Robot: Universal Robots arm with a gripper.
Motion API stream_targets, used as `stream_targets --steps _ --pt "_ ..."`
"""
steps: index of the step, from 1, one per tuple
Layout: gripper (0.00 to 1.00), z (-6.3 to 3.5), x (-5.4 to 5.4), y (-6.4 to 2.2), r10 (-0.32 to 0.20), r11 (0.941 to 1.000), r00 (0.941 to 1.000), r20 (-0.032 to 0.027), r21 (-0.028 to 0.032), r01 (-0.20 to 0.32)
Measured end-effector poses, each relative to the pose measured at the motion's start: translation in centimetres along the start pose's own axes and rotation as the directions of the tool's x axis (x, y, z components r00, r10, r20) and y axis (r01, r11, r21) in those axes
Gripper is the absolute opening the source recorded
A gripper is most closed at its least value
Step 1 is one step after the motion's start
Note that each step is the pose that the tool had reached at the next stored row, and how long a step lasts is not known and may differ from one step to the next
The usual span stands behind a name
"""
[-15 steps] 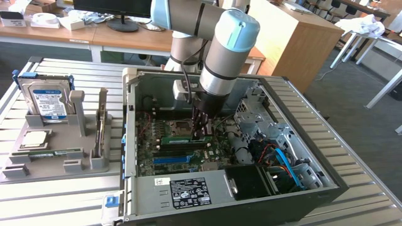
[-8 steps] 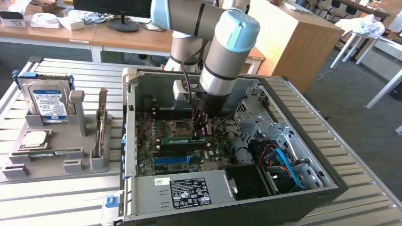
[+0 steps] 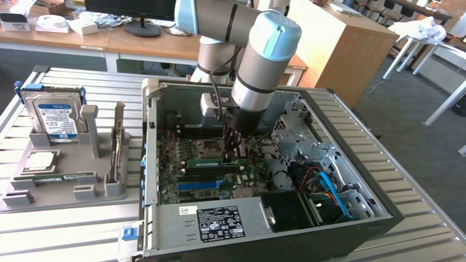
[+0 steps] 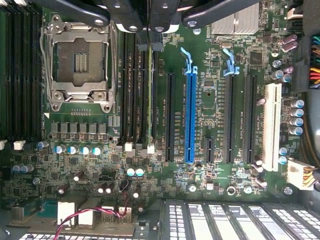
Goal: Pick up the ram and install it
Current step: 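Insert the ram into the slot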
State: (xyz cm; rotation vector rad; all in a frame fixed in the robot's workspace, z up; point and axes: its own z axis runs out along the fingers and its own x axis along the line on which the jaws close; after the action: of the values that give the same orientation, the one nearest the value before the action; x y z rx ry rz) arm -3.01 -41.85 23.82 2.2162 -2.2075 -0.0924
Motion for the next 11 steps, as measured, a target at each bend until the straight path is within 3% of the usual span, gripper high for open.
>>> stream_targets --steps 11 --pt "0.12 0.28 0.01 -0.02 0.0 1.0 1.0 -0.0001 0.0 0.0"
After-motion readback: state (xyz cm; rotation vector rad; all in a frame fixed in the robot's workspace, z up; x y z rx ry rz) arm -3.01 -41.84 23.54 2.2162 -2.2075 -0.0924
